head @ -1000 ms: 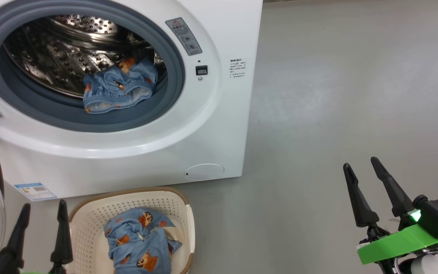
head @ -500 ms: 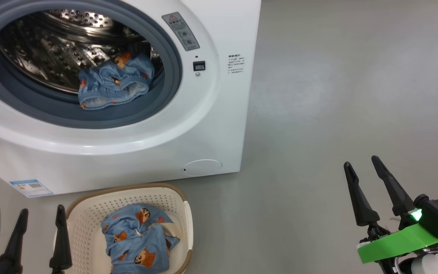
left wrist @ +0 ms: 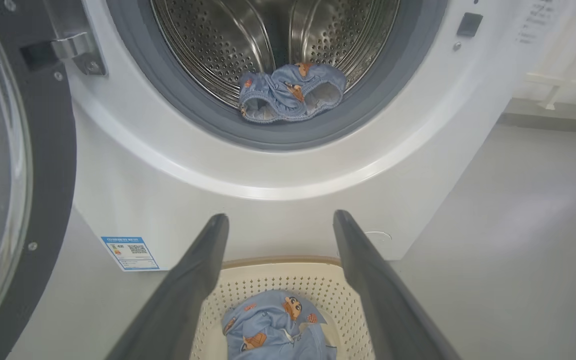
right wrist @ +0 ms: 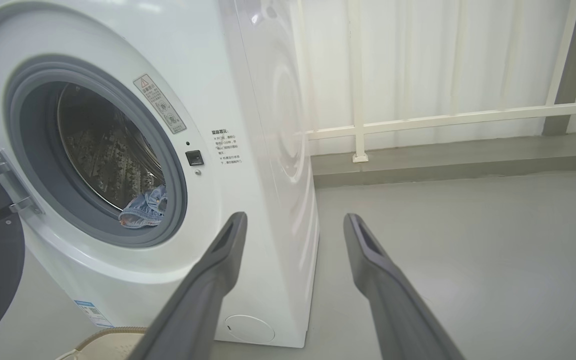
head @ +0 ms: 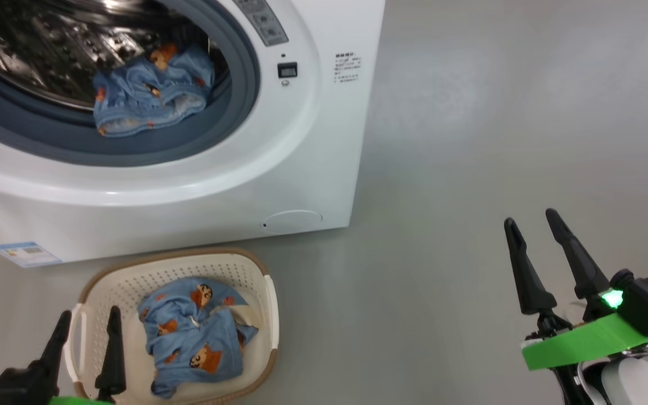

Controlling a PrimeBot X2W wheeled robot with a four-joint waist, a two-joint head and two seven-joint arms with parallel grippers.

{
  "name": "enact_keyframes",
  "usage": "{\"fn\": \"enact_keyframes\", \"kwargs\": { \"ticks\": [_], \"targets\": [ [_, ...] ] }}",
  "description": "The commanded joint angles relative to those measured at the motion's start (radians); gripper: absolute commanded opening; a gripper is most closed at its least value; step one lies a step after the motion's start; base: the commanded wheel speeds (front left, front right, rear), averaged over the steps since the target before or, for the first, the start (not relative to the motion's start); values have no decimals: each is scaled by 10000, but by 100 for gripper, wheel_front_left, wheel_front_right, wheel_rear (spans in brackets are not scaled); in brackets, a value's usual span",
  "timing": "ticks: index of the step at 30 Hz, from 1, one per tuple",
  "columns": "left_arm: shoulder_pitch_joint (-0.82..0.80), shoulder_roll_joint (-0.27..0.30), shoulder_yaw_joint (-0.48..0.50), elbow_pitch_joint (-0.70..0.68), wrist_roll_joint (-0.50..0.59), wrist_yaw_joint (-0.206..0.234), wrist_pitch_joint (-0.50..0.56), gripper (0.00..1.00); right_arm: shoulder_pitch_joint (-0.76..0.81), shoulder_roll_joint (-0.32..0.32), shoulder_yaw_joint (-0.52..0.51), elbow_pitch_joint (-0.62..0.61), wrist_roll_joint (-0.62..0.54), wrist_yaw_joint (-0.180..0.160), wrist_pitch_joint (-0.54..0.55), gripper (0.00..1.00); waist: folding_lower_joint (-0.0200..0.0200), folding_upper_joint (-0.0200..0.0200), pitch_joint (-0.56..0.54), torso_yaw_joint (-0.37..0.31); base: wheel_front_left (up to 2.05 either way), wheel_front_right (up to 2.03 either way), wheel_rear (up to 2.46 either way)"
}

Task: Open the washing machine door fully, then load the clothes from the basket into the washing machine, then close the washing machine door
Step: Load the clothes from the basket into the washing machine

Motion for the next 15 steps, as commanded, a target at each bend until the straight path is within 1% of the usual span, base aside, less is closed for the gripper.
{"fn": "enact_keyframes", "kwargs": {
  "ticks": [1,7,9,12,13,14,15],
  "targets": [
    [-501,294,147,87,-86,6,-64,100,-355,-40,124,-299,53,46,-78,100,-1,-1,431,-69,0,0,0],
    [-1231,468,-300,1321,-242,6,-65,100,-776,102,165,-374,-11,46,-78,100,-1,-1,1134,-164,0,0,0],
    [-1595,553,-438,1954,-306,6,-65,100,-954,166,175,-410,-29,46,-78,100,-1,-1,1450,-215,0,0,0],
    [-1990,640,-562,2533,-324,6,-65,100,-1125,242,183,-437,-50,46,-78,100,-1,-1,1781,-248,0,0,0],
    [-1990,640,-562,2533,-324,6,-65,100,-1125,242,183,-437,-50,46,-78,100,-1,-1,1781,-248,0,0,0],
    [-2256,681,-670,2906,-296,6,-65,100,-1248,302,178,-445,-67,46,-78,100,-1,-1,2004,-263,0,0,0],
    [-2256,681,-670,2906,-296,6,-65,100,-1248,302,178,-445,-67,46,-78,100,-1,-1,2004,-263,0,0,0]
  ]
}}
